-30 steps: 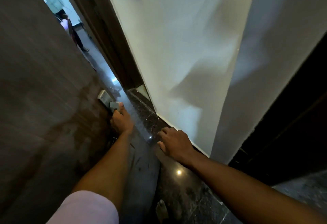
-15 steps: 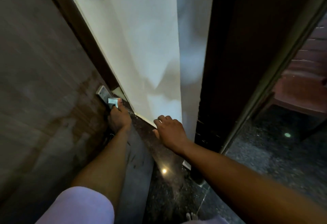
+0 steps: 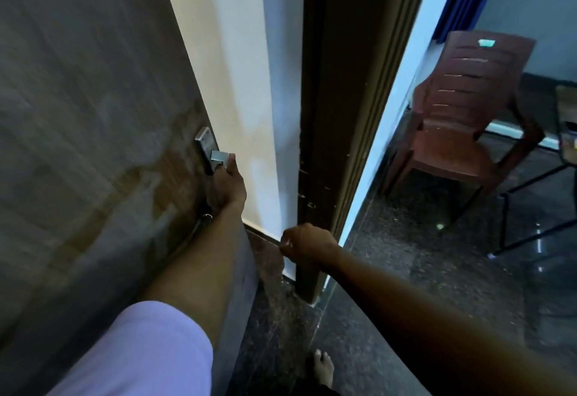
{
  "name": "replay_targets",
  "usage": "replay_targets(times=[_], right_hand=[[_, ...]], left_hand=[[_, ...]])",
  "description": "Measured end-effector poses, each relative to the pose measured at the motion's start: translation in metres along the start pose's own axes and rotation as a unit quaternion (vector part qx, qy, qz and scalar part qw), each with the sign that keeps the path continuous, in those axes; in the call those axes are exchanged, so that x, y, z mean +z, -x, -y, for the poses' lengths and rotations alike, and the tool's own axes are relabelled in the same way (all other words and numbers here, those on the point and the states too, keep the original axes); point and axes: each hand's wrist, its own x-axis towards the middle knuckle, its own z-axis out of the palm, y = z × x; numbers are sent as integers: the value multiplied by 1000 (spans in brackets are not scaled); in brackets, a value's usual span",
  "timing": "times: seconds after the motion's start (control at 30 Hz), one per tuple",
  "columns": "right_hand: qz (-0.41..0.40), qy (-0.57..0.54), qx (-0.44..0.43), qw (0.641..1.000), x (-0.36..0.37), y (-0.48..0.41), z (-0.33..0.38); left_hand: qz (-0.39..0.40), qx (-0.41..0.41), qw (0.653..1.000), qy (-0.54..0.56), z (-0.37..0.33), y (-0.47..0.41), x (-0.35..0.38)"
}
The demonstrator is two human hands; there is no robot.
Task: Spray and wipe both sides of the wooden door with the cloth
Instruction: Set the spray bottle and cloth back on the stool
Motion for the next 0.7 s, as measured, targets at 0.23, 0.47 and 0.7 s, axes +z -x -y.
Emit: replay_targets(times=[0.23, 0.47, 0.7], right_hand=[[26, -62, 61, 996, 10, 38, -53], [15, -63, 60, 996, 21, 59, -92], [3, -60, 30, 998, 18, 79, -121]], left_hand=[[22, 29, 999, 37, -12, 43, 20], [33, 38, 997, 59, -28, 89, 31], [41, 37, 998, 18, -39, 120, 38]])
